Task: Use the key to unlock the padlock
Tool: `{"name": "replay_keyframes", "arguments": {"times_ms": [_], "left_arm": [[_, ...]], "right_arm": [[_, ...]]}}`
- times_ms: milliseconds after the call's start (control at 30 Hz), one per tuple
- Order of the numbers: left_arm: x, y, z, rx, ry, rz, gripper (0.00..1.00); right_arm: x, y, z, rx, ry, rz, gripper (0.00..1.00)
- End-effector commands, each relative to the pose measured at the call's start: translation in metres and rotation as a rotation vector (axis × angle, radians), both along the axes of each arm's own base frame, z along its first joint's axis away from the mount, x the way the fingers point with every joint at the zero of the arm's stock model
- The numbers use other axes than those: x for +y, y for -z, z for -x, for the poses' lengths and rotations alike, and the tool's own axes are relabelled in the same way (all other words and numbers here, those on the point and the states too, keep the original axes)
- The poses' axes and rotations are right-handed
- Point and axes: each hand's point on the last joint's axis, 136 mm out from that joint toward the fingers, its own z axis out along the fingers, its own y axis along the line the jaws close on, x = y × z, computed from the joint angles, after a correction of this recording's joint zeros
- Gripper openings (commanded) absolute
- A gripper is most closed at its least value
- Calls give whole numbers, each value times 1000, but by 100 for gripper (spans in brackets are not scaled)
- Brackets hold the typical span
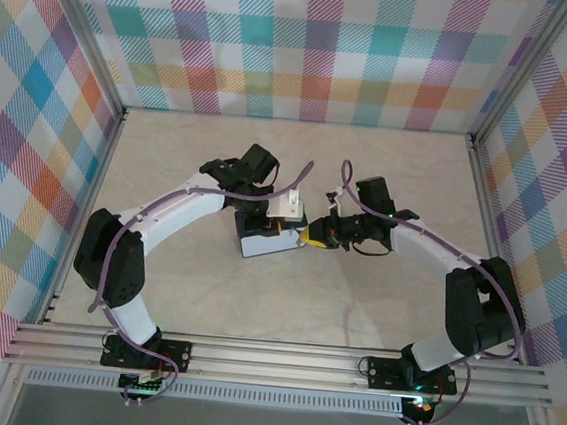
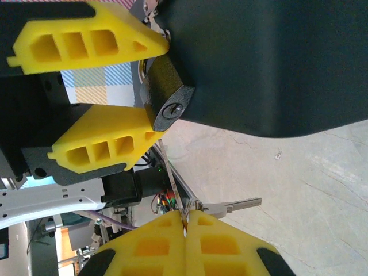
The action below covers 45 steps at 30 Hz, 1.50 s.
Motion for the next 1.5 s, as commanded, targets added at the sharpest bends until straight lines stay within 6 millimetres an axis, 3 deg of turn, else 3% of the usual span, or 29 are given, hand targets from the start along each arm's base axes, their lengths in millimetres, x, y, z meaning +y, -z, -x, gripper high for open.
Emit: {"name": "replay_keyframes", "arguments": {"times_ms": [0,700,1467], "left_arm": [[5,23,19,92,-14,-35,36],[7,26,24,86,-36,-2,37],[4,30,32,7,-72,50,37]], "right_arm": [[6,-6,-5,13,-11,-43,0],[14,-1,-13,75,-12,-78,0],[29,-16,-16,258,-60,-178,0]]}}
